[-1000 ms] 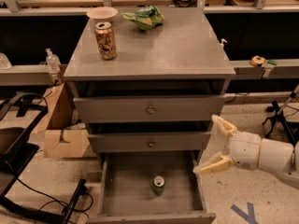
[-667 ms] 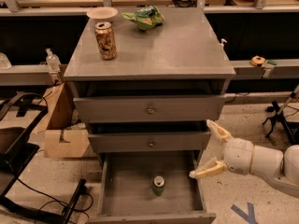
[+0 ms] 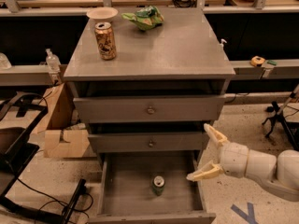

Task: Pick green can from bottom drawer and place on counter

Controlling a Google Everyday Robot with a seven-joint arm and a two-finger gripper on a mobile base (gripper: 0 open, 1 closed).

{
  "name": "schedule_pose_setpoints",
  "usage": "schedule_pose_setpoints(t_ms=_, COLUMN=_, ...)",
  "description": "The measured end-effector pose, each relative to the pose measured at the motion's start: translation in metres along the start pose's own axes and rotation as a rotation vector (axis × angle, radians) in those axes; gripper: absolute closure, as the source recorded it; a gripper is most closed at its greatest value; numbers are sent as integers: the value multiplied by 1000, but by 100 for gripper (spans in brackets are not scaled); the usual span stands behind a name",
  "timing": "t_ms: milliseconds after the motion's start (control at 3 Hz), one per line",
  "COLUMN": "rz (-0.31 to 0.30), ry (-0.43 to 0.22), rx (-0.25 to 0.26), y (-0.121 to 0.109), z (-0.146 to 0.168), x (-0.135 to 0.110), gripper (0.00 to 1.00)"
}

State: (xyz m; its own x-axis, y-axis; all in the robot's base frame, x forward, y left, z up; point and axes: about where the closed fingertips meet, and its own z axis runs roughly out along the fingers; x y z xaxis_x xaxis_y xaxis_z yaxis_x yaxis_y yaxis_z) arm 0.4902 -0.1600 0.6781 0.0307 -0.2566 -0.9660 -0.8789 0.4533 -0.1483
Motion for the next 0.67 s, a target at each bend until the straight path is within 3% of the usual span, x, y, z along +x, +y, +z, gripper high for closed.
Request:
schedule_pose_setpoints(t_ms=333, rz=-43, ry=-62, rx=-14, y=-6, z=39, x=63, gripper=0)
schedule_pose_setpoints(t_ms=667, rz=-63, ry=-94, rx=-74, y=-12, z=78, x=141, gripper=0)
